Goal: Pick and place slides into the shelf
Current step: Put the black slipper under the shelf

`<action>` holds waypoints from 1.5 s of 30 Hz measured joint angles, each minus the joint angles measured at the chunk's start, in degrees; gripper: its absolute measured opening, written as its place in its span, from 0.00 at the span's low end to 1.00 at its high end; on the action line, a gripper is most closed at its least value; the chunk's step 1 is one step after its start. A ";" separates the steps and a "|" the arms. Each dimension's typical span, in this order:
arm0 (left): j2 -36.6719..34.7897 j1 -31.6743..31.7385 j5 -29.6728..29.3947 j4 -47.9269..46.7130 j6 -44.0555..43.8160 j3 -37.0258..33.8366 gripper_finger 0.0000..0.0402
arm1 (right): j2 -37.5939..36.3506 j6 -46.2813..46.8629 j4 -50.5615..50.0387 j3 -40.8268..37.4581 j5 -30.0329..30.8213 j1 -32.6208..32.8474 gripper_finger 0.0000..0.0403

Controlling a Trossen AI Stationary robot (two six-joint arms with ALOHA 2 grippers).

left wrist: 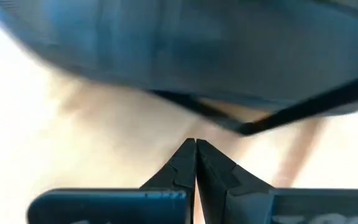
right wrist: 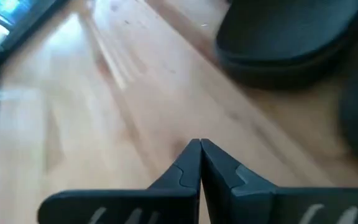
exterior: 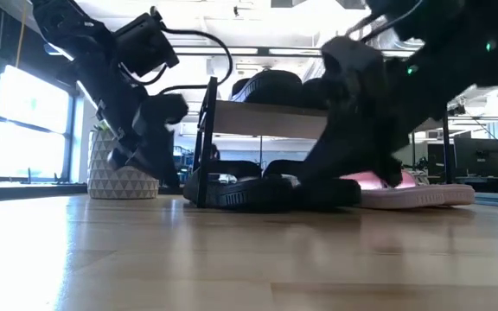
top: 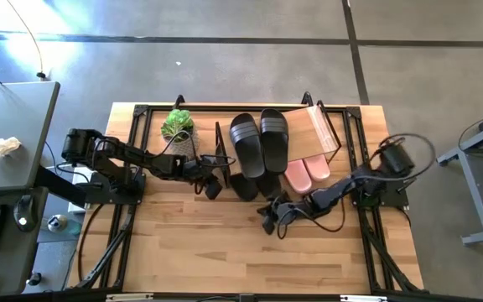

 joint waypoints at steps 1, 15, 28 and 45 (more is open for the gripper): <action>0.00 0.00 -1.71 -1.19 -0.13 0.00 0.00 | -1.49 -0.86 -3.02 0.00 0.72 0.30 0.00; 2.92 0.09 -10.08 1.02 -0.21 0.01 0.00 | -4.35 5.02 -13.86 0.00 10.59 5.80 0.00; 6.60 0.09 -13.23 6.32 -1.37 0.00 0.00 | -1.84 13.41 -19.32 -0.02 18.64 5.99 0.00; 6.60 0.09 -16.03 6.53 -3.08 -0.02 0.00 | -1.84 13.59 -21.19 0.00 20.34 1.05 0.00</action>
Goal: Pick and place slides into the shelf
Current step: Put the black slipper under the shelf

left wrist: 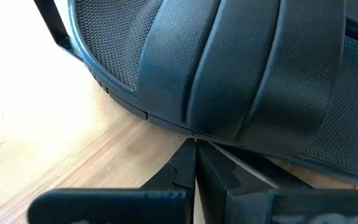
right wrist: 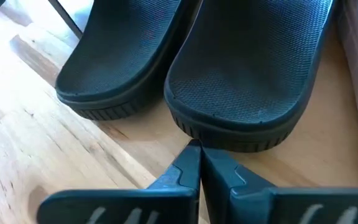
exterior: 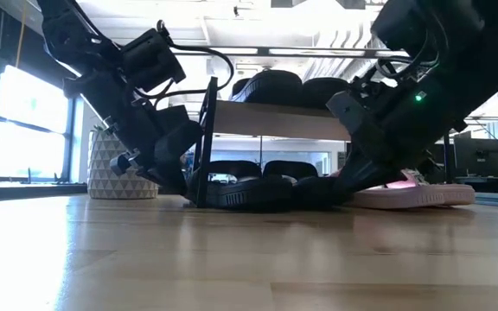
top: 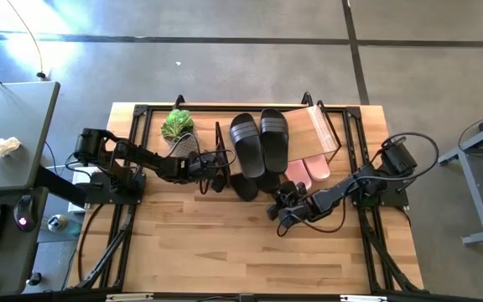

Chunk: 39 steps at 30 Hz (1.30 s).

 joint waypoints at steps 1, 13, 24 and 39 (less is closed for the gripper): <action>0.01 0.00 -0.02 0.01 0.00 0.00 0.00 | 0.00 0.00 0.02 0.00 -0.02 -0.12 0.00; 0.01 0.00 -0.02 0.07 -0.22 0.00 0.00 | 0.44 2.36 0.33 0.00 -4.27 -1.98 0.00; 0.02 0.00 -0.44 0.20 -0.26 0.00 0.00 | 2.52 -9.84 20.02 0.07 -7.44 2.17 0.00; 0.02 0.00 -0.60 0.26 -0.64 0.00 0.00 | 8.00 -13.31 23.79 3.83 -7.75 -1.89 0.00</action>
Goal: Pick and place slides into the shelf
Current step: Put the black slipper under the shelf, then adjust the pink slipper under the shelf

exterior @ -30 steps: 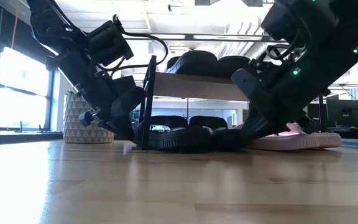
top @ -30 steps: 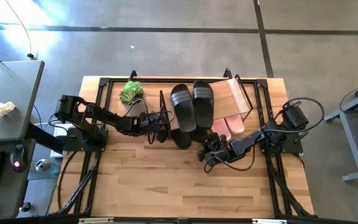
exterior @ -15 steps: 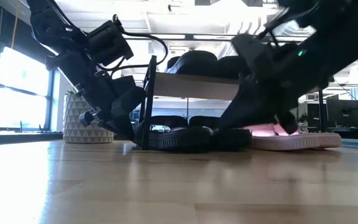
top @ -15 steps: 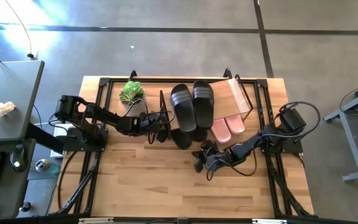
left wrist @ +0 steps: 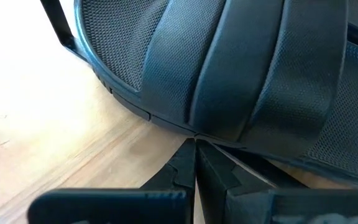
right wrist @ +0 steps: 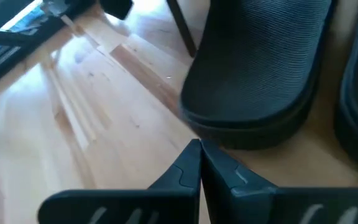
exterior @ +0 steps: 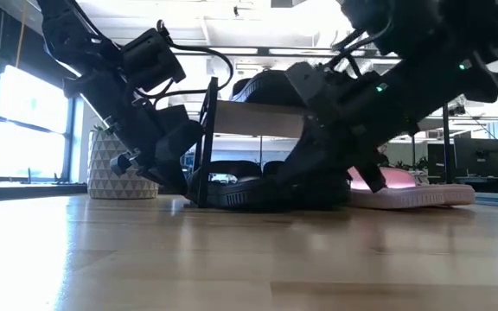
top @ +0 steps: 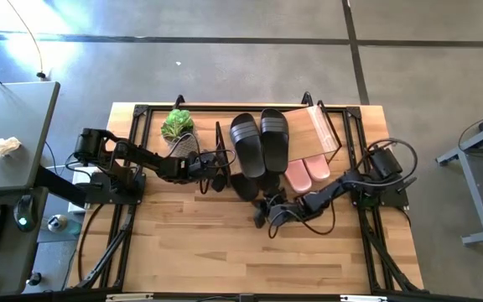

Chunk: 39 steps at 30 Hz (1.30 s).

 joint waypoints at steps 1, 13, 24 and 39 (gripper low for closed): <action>0.00 0.00 -0.22 -0.02 -0.41 0.00 0.00 | 0.00 0.15 -1.02 0.29 0.03 -0.30 0.00; 0.00 0.02 -2.66 0.15 -1.46 0.00 0.00 | 0.00 1.24 -2.94 0.61 -0.37 -2.57 0.00; 0.00 0.02 -3.64 -0.71 -2.50 0.00 0.00 | 0.00 1.25 -3.18 0.61 -1.33 -2.85 0.00; -0.80 -0.04 -0.97 -3.69 -4.03 0.01 0.00 | -4.43 -3.22 -9.19 0.59 -13.84 3.00 0.00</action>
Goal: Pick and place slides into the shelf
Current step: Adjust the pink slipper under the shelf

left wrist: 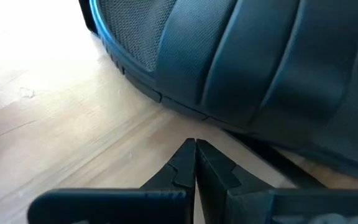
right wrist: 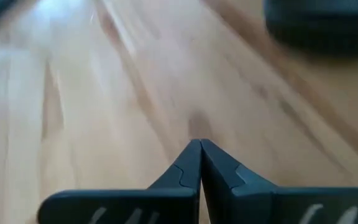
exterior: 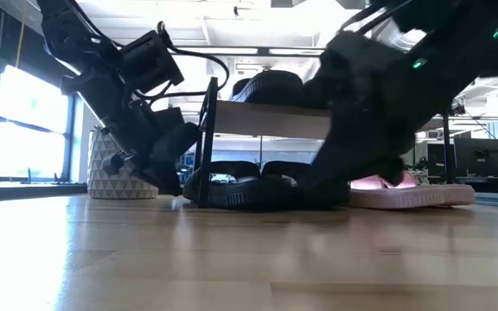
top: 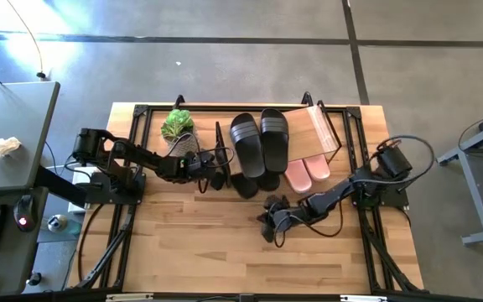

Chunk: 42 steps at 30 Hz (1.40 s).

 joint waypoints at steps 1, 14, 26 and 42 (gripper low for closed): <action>-0.29 0.00 0.18 0.00 0.02 0.00 0.00 | -1.04 0.03 -2.11 0.00 -1.12 0.43 0.00; -0.88 0.00 1.48 0.07 1.57 0.01 0.00 | -21.71 35.26 -57.30 -0.02 12.63 15.23 0.00; -0.91 0.00 1.18 0.42 1.70 0.01 0.00 | -21.12 60.17 -40.65 -13.67 24.12 22.58 0.00; -0.91 0.00 -0.42 0.37 1.68 0.01 0.00 | -21.12 59.85 -42.61 -19.43 23.41 15.52 0.00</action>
